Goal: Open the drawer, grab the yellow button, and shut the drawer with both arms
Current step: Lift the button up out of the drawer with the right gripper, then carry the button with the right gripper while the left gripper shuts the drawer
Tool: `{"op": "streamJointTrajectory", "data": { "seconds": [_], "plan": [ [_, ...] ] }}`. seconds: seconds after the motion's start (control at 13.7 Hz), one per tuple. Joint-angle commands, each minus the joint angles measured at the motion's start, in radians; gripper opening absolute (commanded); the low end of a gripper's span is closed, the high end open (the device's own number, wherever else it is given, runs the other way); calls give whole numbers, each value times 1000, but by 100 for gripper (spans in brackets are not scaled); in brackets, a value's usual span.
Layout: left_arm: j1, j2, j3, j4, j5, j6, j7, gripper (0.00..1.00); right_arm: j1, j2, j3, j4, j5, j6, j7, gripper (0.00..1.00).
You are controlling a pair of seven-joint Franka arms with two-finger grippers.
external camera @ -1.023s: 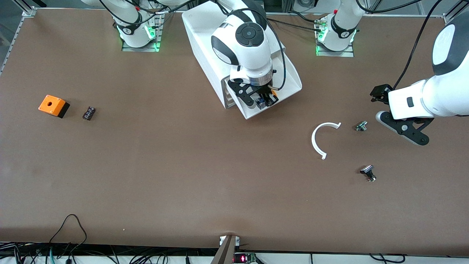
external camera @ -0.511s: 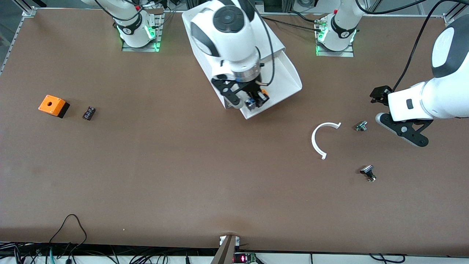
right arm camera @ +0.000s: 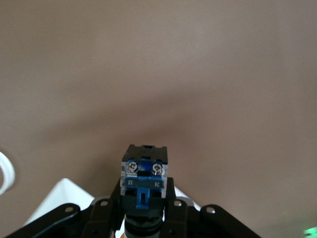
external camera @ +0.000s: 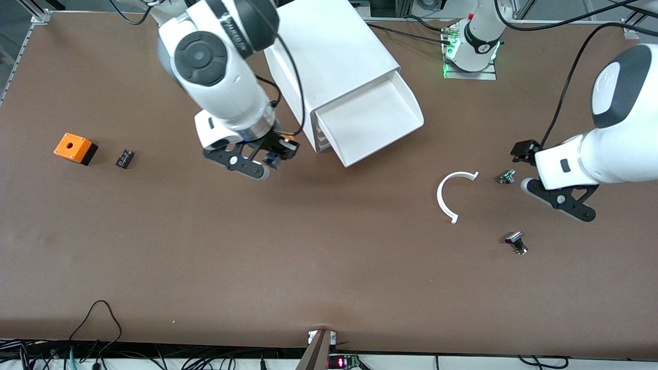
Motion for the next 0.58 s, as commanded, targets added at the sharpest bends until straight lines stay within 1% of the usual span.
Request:
{"op": "streamJointTrajectory", "data": {
  "seconds": [0.0,0.07,0.15,0.22,0.29,0.37,0.51],
  "plan": [
    [-9,-8,-2,-109,-50,127,-217,99,-18,-43,-86,-50,0,-82,-235,0],
    [-12,-8,-6,-117,-70,130,-314,99,-18,-58,-123,-86,-4,-87,-324,0],
    [-12,-8,-25,-138,-76,142,-382,99,-18,-75,-172,-142,-9,-79,-401,0],
    [-12,-8,-43,-158,-82,173,-443,98,-18,-84,-204,-177,-12,-72,-453,0],
    [-13,-7,-58,-192,-107,204,-520,98,-18,-86,-237,-202,-21,-61,-496,0],
    [-16,-10,-90,-236,-110,251,-615,97,-18,-86,-264,-228,-35,-46,-544,0],
    [-16,-37,-156,-328,-110,349,-781,97,-18,-98,-318,-316,-37,8,-622,0]
  ]
}}
